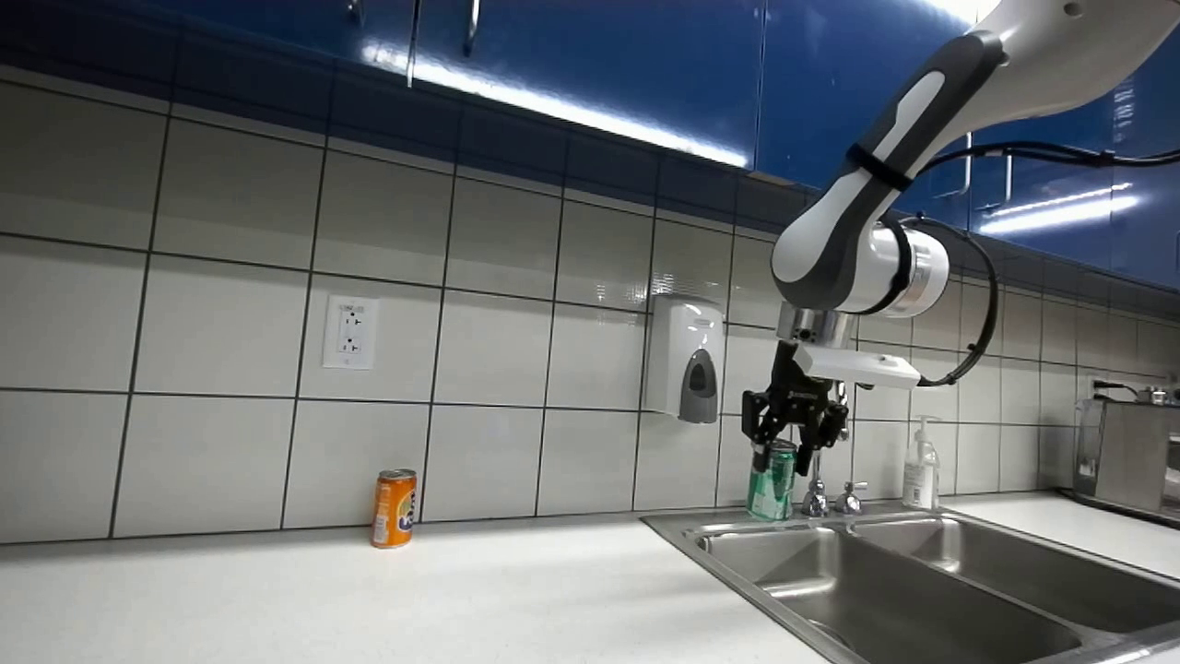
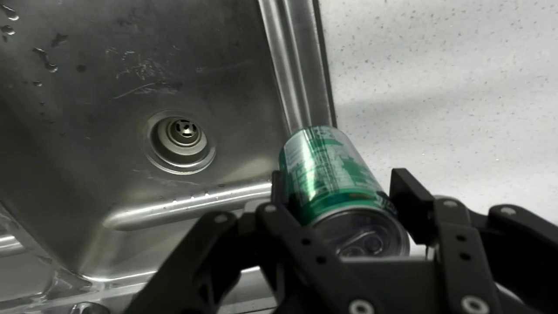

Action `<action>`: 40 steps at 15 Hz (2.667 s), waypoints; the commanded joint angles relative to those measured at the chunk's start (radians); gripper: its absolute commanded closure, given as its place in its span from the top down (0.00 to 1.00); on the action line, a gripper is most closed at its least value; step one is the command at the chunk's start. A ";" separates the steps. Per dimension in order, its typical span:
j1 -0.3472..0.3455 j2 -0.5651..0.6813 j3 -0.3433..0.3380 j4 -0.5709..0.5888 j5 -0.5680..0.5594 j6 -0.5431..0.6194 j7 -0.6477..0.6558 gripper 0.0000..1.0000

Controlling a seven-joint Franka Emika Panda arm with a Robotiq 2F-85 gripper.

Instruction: Put the soda can in the sink on the left

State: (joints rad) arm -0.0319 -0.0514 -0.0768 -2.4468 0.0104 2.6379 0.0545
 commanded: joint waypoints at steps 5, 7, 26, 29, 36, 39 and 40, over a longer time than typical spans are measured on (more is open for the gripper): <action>-0.075 -0.006 -0.066 0.022 0.007 -0.039 -0.109 0.36; -0.086 0.003 -0.080 0.026 0.014 -0.041 -0.134 0.36; -0.185 0.234 -0.120 0.122 0.063 -0.042 -0.322 0.36; -0.198 0.276 -0.118 0.135 0.050 -0.042 -0.321 0.36; -0.222 0.345 -0.115 0.139 0.042 -0.037 -0.326 0.36; -0.236 0.370 -0.108 0.136 0.049 -0.024 -0.342 0.36; -0.241 0.380 -0.105 0.135 0.051 -0.015 -0.351 0.36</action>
State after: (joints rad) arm -0.2332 0.3101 -0.2077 -2.3322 0.0580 2.6269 -0.2522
